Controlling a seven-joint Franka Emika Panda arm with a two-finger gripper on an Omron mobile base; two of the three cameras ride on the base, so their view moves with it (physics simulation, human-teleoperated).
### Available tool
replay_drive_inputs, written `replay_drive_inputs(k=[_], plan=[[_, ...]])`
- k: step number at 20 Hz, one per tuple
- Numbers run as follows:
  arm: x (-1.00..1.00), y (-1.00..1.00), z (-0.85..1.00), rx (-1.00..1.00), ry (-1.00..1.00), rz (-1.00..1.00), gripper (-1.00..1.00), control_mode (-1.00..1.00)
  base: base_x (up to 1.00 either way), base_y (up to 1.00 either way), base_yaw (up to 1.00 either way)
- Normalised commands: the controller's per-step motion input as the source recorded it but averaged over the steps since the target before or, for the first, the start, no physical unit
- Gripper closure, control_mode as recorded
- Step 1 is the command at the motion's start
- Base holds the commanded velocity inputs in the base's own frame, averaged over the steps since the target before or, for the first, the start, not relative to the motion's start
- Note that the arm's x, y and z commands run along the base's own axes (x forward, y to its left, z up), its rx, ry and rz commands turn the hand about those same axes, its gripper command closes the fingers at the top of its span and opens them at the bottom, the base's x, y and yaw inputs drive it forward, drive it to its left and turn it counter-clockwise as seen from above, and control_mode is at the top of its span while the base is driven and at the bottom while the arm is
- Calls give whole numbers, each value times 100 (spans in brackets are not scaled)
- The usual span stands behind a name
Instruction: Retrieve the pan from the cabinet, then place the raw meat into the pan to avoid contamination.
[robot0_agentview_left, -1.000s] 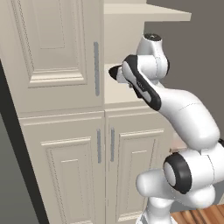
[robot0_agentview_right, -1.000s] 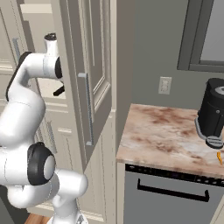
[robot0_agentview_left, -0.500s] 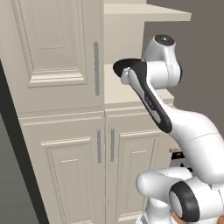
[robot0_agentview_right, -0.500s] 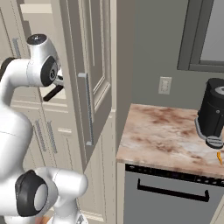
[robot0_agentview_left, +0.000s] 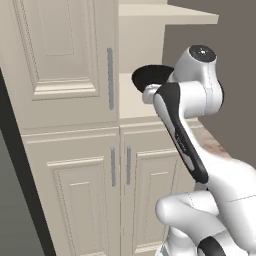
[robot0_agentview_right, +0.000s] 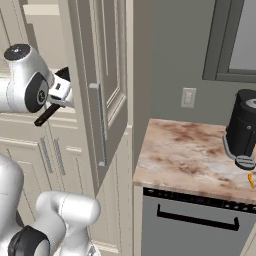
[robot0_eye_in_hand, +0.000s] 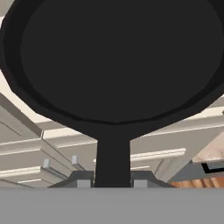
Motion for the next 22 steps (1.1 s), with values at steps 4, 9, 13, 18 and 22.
replay_drive_inputs(k=[4, 9, 13, 18, 22], plan=[[-66, 18, 24, -5, -1, 0, 100, -100, 0, 0, 0], [-69, 6, 28, -4, -5, 0, 100, -100, 0, 0, 0], [-67, 0, 26, -1, -8, -2, 100, -100, 0, 0, 0], [-67, 1, 18, -1, -8, -2, 100, -100, 0, 0, 0], [-67, 12, 1, -3, -3, -2, 100, -100, 0, 0, 0]])
